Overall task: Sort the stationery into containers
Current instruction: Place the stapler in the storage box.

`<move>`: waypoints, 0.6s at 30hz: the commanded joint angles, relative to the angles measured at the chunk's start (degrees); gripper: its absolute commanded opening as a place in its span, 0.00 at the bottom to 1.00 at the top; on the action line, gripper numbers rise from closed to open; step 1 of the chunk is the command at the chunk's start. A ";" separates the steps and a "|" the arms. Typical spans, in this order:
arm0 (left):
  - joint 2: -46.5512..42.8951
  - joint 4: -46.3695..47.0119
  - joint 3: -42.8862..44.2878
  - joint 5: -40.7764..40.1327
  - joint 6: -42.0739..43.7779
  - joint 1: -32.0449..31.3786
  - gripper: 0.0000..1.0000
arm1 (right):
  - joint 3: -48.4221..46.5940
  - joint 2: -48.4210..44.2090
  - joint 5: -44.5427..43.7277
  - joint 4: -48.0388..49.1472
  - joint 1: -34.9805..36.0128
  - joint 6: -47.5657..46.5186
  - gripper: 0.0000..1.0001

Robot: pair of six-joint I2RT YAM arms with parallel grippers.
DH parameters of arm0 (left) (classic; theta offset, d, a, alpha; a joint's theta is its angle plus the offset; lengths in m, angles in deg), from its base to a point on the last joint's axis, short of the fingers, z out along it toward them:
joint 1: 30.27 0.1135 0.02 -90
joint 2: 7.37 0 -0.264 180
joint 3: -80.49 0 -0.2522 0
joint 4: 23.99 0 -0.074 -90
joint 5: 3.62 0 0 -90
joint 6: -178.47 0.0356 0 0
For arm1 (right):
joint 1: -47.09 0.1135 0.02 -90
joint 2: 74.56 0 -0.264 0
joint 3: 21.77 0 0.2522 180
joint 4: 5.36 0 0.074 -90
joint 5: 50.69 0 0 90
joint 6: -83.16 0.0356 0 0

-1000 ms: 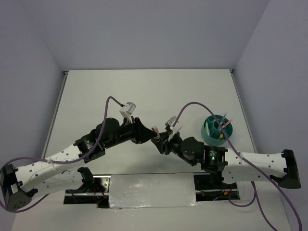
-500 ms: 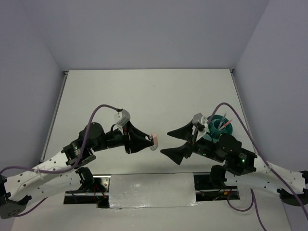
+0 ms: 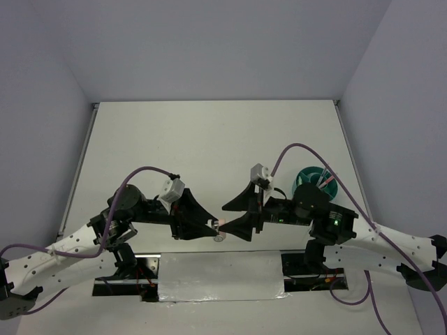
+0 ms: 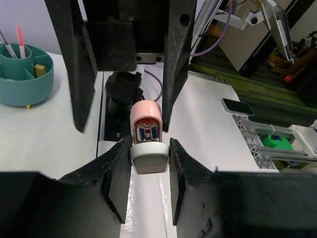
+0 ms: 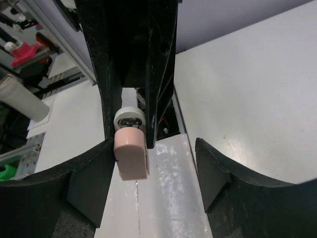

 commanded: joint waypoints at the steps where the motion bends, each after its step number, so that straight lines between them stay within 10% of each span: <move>1: -0.97 4.00 0.82 2.12 2.12 -0.41 0.00 | -1.37 1.45 2.23 4.74 -0.22 1.28 0.69; 8: -0.18 4.08 0.29 1.77 2.74 -0.50 0.00 | 0.48 1.45 6.45 9.32 -0.22 3.40 0.52; 13: 0.35 3.74 0.55 1.33 3.18 -0.41 0.00 | 1.09 1.10 6.98 9.94 -0.22 3.84 0.06; 18: -0.35 1.54 1.61 -3.75 3.88 -0.41 0.00 | 2.58 0.66 6.45 9.94 -0.13 4.01 0.00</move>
